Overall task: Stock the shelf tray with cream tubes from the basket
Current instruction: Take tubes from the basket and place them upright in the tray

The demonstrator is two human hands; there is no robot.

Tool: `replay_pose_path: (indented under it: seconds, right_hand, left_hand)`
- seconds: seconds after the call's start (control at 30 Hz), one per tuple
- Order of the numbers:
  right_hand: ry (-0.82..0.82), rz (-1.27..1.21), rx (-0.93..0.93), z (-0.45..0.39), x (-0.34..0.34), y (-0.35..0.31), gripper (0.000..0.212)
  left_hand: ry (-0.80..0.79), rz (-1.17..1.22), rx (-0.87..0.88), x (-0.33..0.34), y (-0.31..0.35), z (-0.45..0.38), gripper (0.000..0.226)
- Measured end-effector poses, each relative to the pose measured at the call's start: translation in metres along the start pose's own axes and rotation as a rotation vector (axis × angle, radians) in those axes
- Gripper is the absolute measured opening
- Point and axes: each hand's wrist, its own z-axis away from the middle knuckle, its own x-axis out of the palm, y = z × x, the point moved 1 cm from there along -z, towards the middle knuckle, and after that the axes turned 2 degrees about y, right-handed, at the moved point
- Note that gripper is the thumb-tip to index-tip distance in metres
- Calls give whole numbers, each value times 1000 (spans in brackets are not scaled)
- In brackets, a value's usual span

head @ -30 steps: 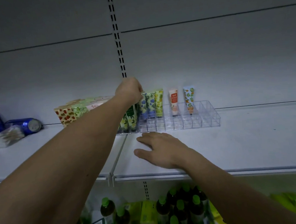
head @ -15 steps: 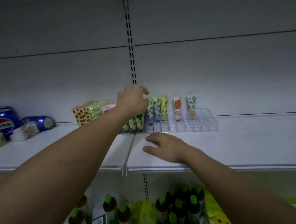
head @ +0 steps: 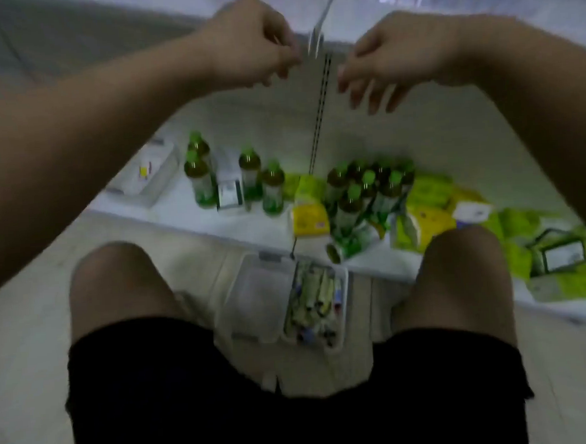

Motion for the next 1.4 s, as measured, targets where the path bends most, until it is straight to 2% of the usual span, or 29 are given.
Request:
replay_pose_path:
  seconds: [0.17,0.37,0.53,0.6,0.67,0.77,0.87,0.97,1.07,1.23,1.4]
  right_hand:
    - [-242,-60,151,-17,102,28,25]
    - [-410,-175,374,-23,232,97,30]
    - [-432,-267,604,-7,311,164,21]
    - [-468,-184,629,1,340,188,17]
    - [-564,-60,556,12,366,203,23]
    - [-558,-67,582,26,399,217,27]
    - [-576,-45,501,33,428,218,35]
    - [-638,-40,437,34,447,217,39]
    - [-649,85,414,45,458,219,33]
    - [-606,157,415,54,464,223,24]
    - [-697,161,380,59,469,229,31]
  left_hand:
    - [-176,129,-296,93,-72,37,18]
    - [-496,175,-567,221,-129,85,20]
    - [-654,176,-698,305,-159,106,12]
    - [-704,128,-704,335,-171,116,20]
    - [-748,78,-698,363,-179,128,22]
    - [-836,7,-649,398,-187,152,22]
    - [-794,18,-610,423,-191,172,27]
    - [-584,-39,-639,431,-195,166,22]
    - [-433,-3,-630,433,-197,146,21]
    - [-411,-37,-670,441,-198,111,42]
    - [-427,-92,-724,454,-193,89,36]
